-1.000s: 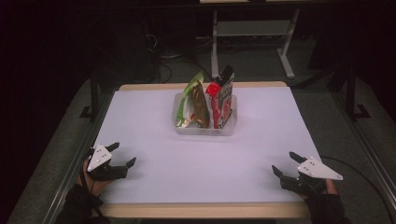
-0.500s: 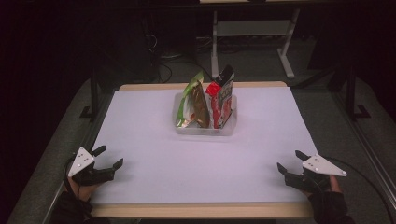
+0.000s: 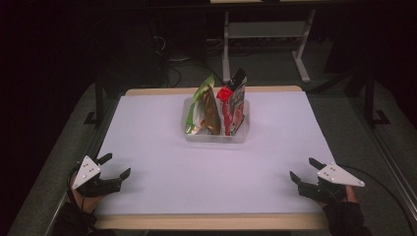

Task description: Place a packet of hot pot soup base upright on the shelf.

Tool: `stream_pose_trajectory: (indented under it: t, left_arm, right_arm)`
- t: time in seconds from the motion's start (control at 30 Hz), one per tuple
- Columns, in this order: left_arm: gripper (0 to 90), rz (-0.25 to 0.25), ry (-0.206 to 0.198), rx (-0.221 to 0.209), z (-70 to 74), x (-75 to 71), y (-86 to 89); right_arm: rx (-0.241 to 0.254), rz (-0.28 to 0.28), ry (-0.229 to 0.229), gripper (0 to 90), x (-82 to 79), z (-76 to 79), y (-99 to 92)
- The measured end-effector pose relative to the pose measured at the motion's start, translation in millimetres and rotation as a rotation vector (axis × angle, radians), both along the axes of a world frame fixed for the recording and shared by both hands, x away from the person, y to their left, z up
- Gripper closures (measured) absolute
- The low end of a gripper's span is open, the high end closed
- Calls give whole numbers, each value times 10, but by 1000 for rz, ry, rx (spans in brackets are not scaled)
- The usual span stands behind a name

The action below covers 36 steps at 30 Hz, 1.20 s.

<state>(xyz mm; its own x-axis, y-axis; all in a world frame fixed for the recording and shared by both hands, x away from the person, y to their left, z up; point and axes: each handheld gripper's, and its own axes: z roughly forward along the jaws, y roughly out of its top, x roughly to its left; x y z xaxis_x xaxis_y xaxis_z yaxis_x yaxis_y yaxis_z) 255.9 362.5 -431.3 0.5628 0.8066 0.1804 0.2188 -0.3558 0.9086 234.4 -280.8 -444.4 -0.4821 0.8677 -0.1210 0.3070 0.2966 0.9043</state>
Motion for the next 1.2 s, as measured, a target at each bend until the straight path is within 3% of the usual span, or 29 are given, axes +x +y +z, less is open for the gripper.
stream_pose_trajectory:
  t: [0.27,0.63,0.93,1.2]
  left_arm:
    - [152,-12,-12,2,20,-8,-23]
    - [152,-20,0,9,9,23,-44]
    - [155,-41,7,-13,2,44,-78]
    - [156,-48,9,18,6,42,-131]
  right_arm:
    - [-12,1,-13,206,-48,24,33]
    - [-1,-6,-8,206,-40,11,12]
    - [-6,-12,-27,207,-63,25,10]
    - [4,-13,-42,213,-100,45,17]
